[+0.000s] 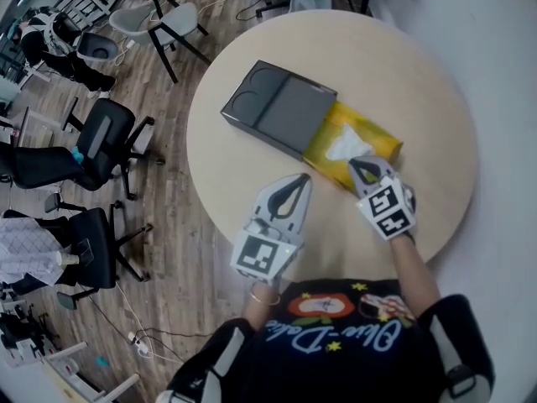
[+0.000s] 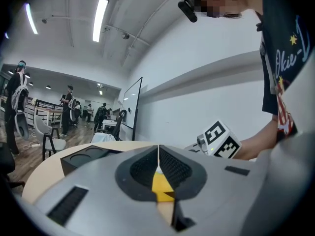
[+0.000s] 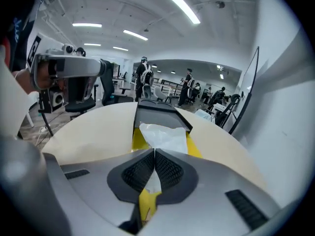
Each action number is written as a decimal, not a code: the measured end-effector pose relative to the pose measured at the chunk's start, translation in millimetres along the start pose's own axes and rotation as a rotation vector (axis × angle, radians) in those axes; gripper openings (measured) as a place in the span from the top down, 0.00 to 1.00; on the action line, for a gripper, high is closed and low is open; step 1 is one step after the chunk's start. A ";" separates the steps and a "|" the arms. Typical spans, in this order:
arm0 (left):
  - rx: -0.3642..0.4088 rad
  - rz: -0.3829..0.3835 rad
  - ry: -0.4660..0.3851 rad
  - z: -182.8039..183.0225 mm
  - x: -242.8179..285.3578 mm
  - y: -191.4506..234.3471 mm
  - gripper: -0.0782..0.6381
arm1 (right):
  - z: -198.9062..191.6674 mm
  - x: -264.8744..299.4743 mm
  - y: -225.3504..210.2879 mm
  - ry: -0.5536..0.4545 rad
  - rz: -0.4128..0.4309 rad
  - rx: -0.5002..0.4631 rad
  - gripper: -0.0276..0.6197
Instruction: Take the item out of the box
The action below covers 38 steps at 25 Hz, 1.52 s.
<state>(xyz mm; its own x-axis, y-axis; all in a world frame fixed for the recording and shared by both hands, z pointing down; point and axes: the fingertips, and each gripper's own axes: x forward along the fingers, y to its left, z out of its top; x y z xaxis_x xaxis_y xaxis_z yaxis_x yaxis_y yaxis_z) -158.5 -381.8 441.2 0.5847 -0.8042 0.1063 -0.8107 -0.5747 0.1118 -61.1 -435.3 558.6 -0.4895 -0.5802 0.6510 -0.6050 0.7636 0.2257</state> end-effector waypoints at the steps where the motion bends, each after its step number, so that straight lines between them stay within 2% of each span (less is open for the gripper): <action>1: 0.004 0.004 -0.004 2.6 -0.1 -1.5 0.90 | 4.3 -8.0 -0.6 -0.025 -0.006 0.016 0.95; 9: 0.064 0.012 -0.024 21.1 -4.2 -16.2 0.90 | 39.3 -69.5 -0.1 -0.216 -0.039 0.101 0.95; 19: 0.113 0.026 -0.032 34.8 -8.8 -34.8 0.90 | 63.3 -131.5 0.6 -0.381 -0.028 0.151 0.95; 27: 0.132 0.011 -0.040 36.1 -15.1 -50.1 0.90 | 64.3 -146.0 5.6 -0.435 -0.024 0.163 0.95; 38: 0.125 0.011 -0.046 34.7 -15.5 -51.3 0.90 | 66.5 -150.2 6.1 -0.435 -0.032 0.145 0.95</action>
<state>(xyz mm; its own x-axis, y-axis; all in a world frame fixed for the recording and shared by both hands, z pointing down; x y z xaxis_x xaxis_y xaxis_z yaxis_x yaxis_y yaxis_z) -127.0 -345.0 399.6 0.5766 -0.8148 0.0606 -0.8157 -0.5783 -0.0138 -33.0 -362.3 414.1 -0.6686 -0.6915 0.2735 -0.6905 0.7139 0.1168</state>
